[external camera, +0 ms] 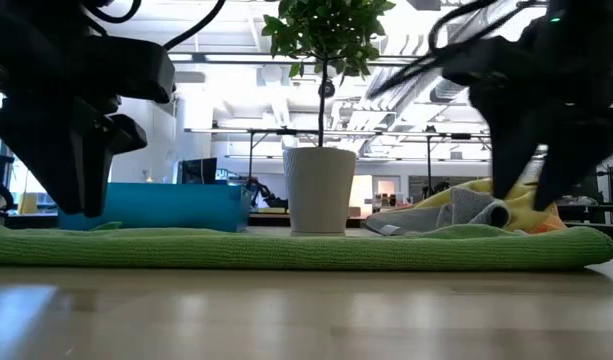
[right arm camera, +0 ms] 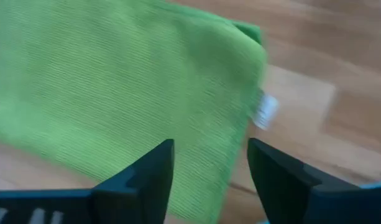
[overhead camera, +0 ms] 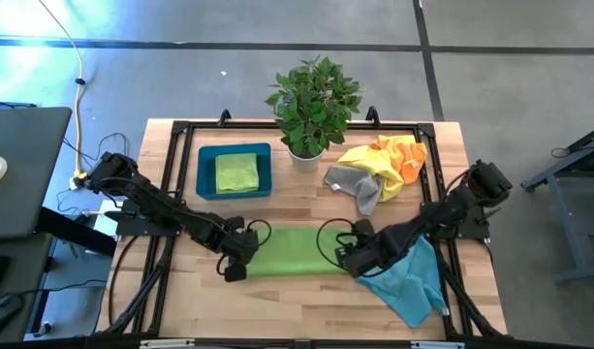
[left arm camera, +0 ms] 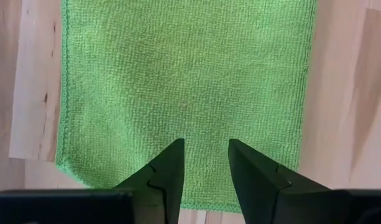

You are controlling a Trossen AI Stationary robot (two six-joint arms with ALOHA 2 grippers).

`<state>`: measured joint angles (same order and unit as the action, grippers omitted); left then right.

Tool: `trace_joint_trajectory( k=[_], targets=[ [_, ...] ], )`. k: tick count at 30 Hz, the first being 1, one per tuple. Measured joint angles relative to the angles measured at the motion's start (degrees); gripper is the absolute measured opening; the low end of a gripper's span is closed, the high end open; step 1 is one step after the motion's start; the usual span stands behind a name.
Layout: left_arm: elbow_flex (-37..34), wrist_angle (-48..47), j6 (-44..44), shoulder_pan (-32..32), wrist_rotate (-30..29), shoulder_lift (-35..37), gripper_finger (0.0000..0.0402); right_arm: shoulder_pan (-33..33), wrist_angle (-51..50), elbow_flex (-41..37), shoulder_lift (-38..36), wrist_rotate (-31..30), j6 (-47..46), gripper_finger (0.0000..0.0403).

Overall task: Fold microfiber towels
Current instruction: Fold the green towel

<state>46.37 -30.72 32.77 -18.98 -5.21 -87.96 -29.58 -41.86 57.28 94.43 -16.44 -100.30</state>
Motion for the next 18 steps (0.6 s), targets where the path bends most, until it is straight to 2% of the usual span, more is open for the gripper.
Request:
trace_joint_trajectory(
  k=[6,13,18],
  targets=[
    [0.02,0.07,0.03,0.01,-0.5,0.02,0.0115,-0.96,-4.42,-0.02,1.0,0.12,-6.0,0.0237],
    [0.02,0.09,1.58,-0.22,-0.59,0.09,0.0115,-0.33,2.26,-0.02,5.55,0.12,-6.31,0.0223],
    [0.07,0.11,1.58,-0.37,-0.46,0.11,0.0115,-0.3,2.86,0.01,7.93,0.23,-6.25,0.0211]
  ],
)
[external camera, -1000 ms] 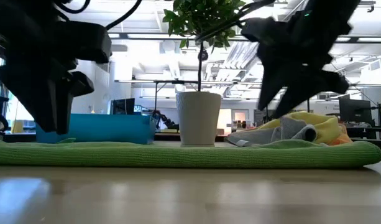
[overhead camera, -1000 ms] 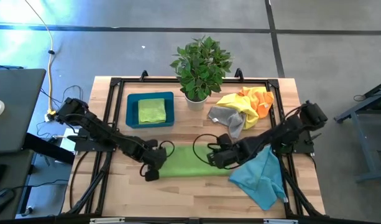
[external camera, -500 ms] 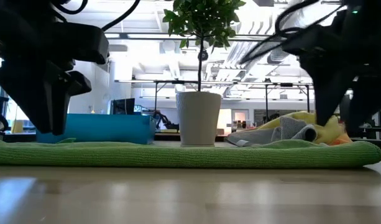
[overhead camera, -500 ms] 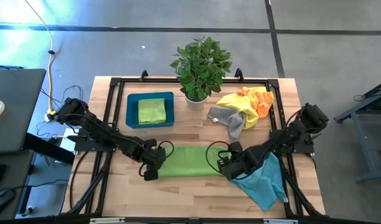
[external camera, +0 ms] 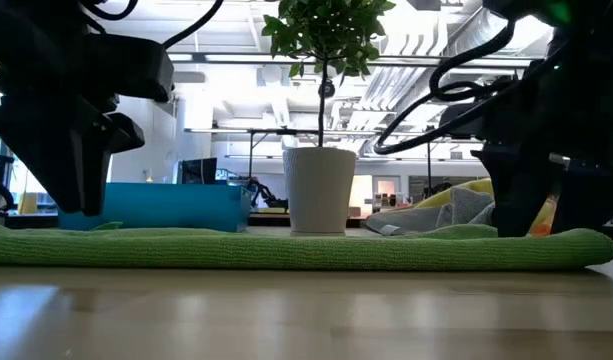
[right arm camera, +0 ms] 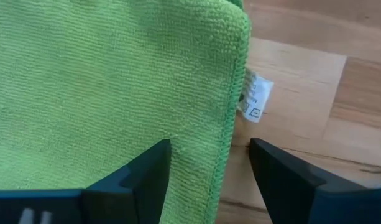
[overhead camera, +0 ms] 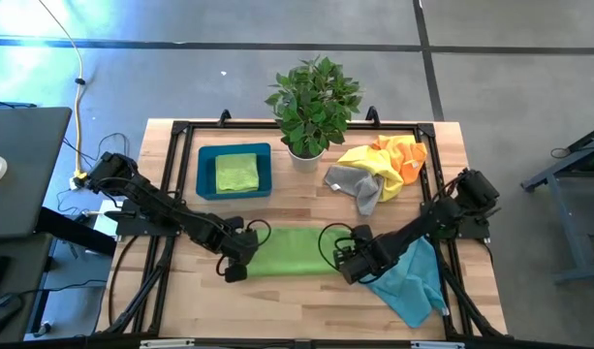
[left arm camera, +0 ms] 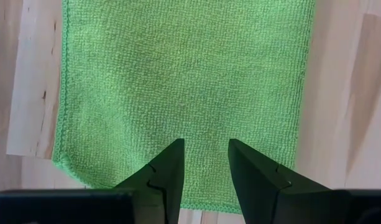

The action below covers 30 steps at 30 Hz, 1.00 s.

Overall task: Fold microfiber towels
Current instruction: Fold the green towel

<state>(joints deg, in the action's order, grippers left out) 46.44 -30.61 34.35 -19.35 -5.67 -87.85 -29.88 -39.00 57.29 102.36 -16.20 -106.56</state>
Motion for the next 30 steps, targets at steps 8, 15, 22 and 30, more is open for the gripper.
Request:
trace_joint_trajectory(
  k=[8,15,22,30],
  targets=[
    [0.0,0.09,1.14,0.0,0.04,0.0,0.0115,0.17,2.38,0.01,1.02,-1.4,0.04,0.0209],
    [0.0,0.19,2.01,0.0,0.06,0.0,0.0115,0.19,3.65,-0.03,1.11,-1.84,-0.01,0.0209],
    [0.0,0.31,2.12,0.0,0.07,0.0,0.0115,0.25,5.79,-0.05,1.21,-2.5,-0.09,0.0208],
    [0.0,0.35,2.1,0.0,0.04,0.0,0.0115,1.71,5.59,-0.01,2.2,-1.6,-0.18,0.0156]
  ],
)
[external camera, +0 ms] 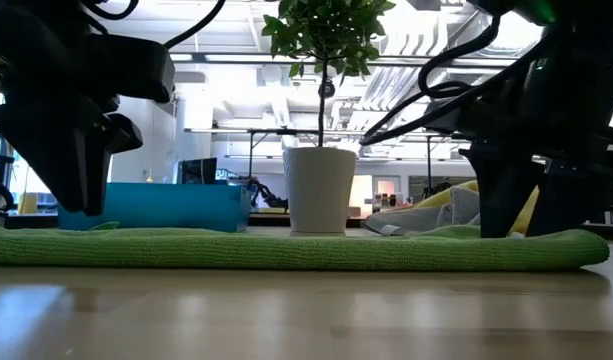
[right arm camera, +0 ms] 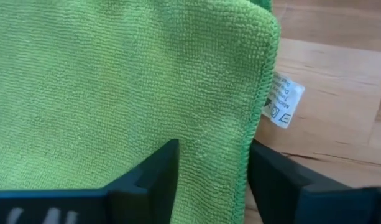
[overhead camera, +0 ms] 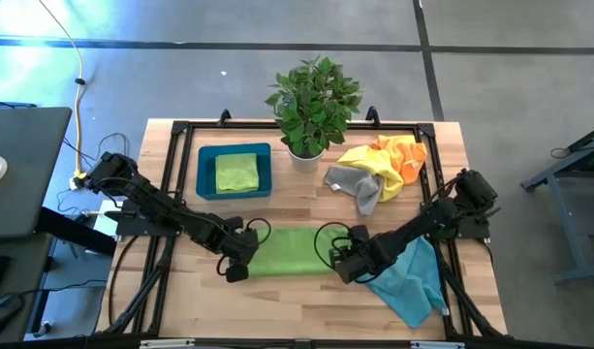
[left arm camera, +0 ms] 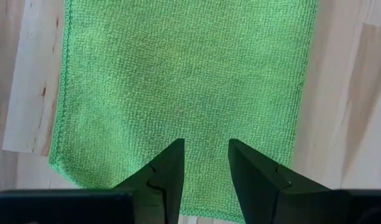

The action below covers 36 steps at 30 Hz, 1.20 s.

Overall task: Fold microfiber towels
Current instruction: Fold the green towel

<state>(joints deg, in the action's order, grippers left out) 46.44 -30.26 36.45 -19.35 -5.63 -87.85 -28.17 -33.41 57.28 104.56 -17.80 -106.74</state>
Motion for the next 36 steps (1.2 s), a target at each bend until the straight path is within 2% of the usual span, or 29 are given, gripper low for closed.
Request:
trace_joint_trajectory(
  k=[10,13,17,21,25,30,33,36],
  targets=[
    [0.0,0.08,-0.11,0.02,-1.11,0.0,0.0115,0.36,-1.53,0.15,0.69,0.42,-2.99,0.0032],
    [0.0,0.08,-0.11,0.0,-1.11,0.0,0.0115,0.38,-1.59,0.13,0.23,0.66,-2.73,0.0006],
    [0.0,0.08,0.76,0.02,-1.15,0.0,0.0115,0.47,-6.14,0.78,-1.77,1.37,-2.52,0.0004],
    [0.0,0.08,3.57,0.0,-1.22,0.0,0.0115,0.57,-18.12,4.08,-4.29,1.61,-2.38,0.0002],
    [0.02,0.04,5.55,0.01,-1.27,0.0,0.0115,0.81,-30.79,8.77,-4.66,4.65,0.99,0.0001],
    [0.02,-0.18,8.4,0.02,-1.07,0.0,0.0115,1.81,-41.95,14.95,-4.78,6.56,4.78,0.0001],
    [0.02,-0.38,10.1,-0.16,-0.72,0.55,0.0115,2.65,-44.21,18.77,-4.86,6.97,6.32,0.0],
    [0.11,-0.04,11.1,-0.33,-0.07,1.69,0.0115,3.42,-42.11,22.2,-4.89,7.17,6.89,0.0]
  ],
)
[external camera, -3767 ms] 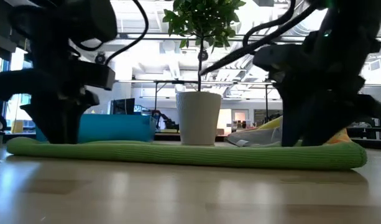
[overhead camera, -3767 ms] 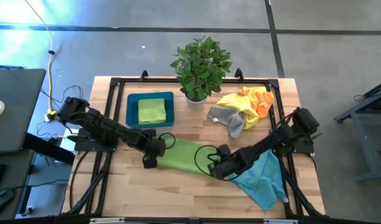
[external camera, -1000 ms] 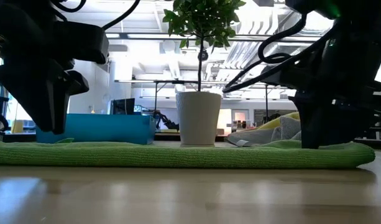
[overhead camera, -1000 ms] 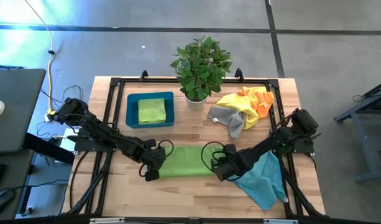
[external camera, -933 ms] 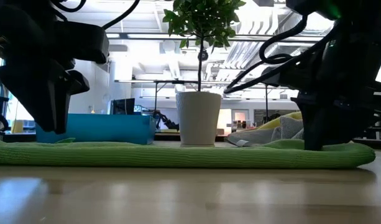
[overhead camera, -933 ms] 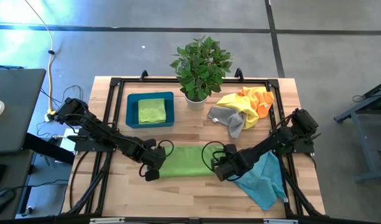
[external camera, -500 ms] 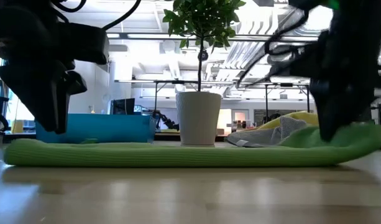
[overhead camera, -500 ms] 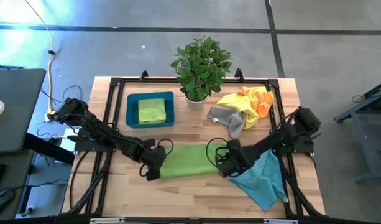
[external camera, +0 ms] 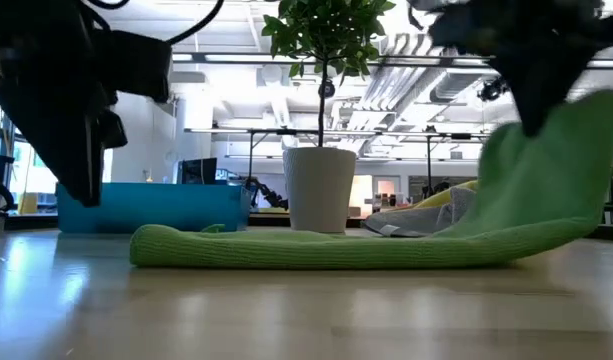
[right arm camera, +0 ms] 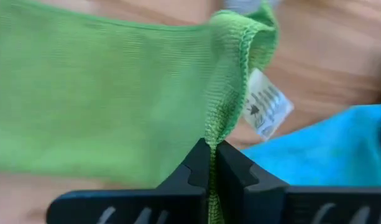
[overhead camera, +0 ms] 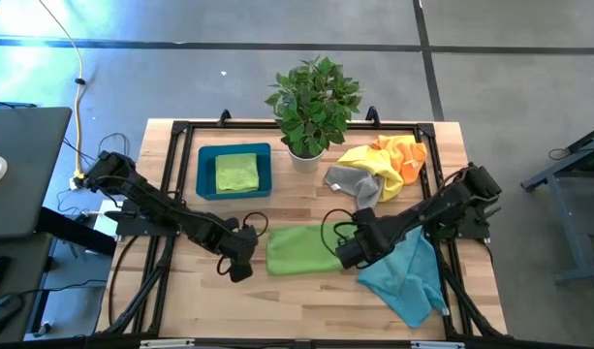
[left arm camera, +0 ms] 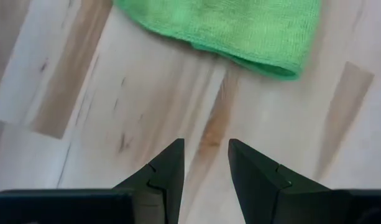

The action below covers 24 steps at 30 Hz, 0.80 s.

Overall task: Fold microfiber towels
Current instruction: Fold the green towel

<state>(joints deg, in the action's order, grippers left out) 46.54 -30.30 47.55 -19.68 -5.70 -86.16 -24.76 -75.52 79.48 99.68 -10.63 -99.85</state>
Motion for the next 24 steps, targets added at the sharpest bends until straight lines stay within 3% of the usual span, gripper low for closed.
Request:
trace_joint_trajectory(
  k=[10,24],
  targets=[
    [-0.02,-0.35,-0.13,-1.73,-3.1,7.99,0.0115,3.14,16.72,2.1,1.15,-3.92,3.22,0.0],
    [-0.07,-0.69,0.5,-5.53,-8.23,18.78,0.0115,5.79,42.89,4.67,12.48,-5.32,11.59,0.0]
  ],
)
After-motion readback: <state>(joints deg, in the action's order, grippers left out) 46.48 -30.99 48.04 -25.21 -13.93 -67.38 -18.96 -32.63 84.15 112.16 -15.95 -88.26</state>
